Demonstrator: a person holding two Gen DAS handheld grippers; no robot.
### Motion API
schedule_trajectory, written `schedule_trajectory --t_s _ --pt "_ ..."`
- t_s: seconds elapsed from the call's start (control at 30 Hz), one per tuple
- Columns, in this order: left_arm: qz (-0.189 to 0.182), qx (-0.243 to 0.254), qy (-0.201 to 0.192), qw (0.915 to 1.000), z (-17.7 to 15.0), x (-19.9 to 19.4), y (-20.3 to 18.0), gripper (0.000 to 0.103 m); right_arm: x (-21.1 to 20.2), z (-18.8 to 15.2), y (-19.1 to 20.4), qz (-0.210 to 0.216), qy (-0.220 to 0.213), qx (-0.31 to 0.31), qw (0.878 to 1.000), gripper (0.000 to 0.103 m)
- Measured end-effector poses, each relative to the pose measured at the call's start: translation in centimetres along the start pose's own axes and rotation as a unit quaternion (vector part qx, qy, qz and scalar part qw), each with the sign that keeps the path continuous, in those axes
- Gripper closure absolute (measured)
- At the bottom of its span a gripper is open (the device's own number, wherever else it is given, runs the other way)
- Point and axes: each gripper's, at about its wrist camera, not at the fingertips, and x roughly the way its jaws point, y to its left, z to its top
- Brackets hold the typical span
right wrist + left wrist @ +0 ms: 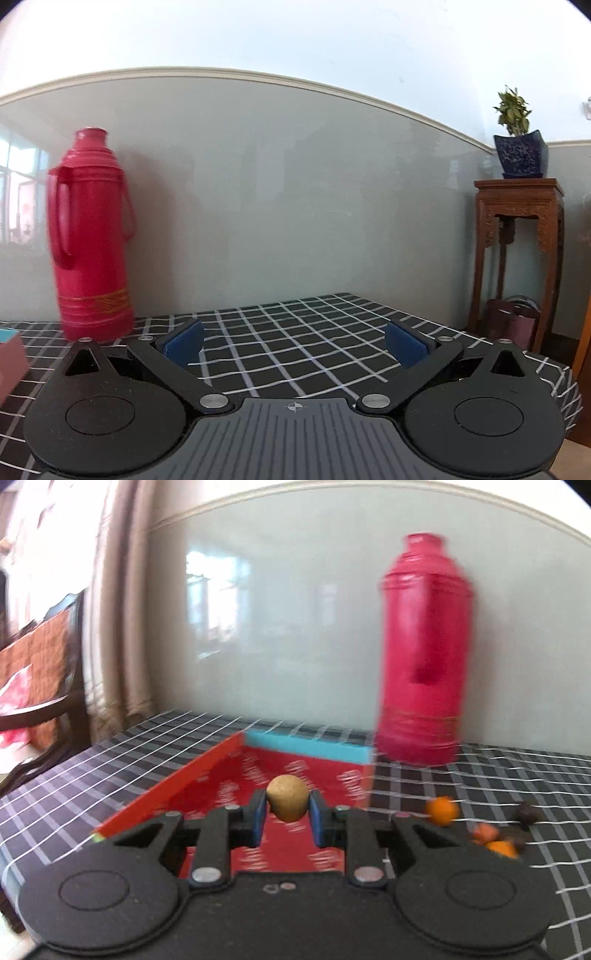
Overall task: Organize fruits
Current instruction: 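Carry the tan fruit into the box and open the left gripper, then grasp the orange chunk with the right gripper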
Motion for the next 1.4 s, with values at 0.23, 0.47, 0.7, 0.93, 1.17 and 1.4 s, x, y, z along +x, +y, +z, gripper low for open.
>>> schedule_trajectory --t_s 0.23,0.47,0.7,0.93,1.17,1.4 --pt "0.020 -0.034 0.070 0.9967 -0.6 1.9 2.8 0.085 -0.9 -0.2 4.3 0.037 0.001 -0.016 0.999 0.000" --pt "0.055 0.004 0.057 0.9969 -0.9 1.8 1.4 0.051 -1.7 -0.6 8.2 0.087 0.013 -0.045 0.995 0.000" --pt "0.039 0.007 0.046 0.9982 -0.7 0.5 0.2 0.023 -2.1 -0.5 8.6 0.126 -0.002 -0.066 0.990 0.000" --pt "0.036 0.022 0.012 0.9990 -0.8 -1.6 1.0 0.015 -1.0 -1.0 8.0 0.125 0.033 -0.062 0.990 0.000" --pt "0.042 0.000 0.004 0.9991 -0.8 -2.1 3.3 0.013 -0.1 -2.0 8.0 0.130 0.073 -0.062 0.987 0.000" --pt "0.048 -0.019 0.007 0.9986 -0.6 -2.3 5.6 0.012 1.0 -2.7 8.9 0.144 0.108 -0.062 0.982 0.000"
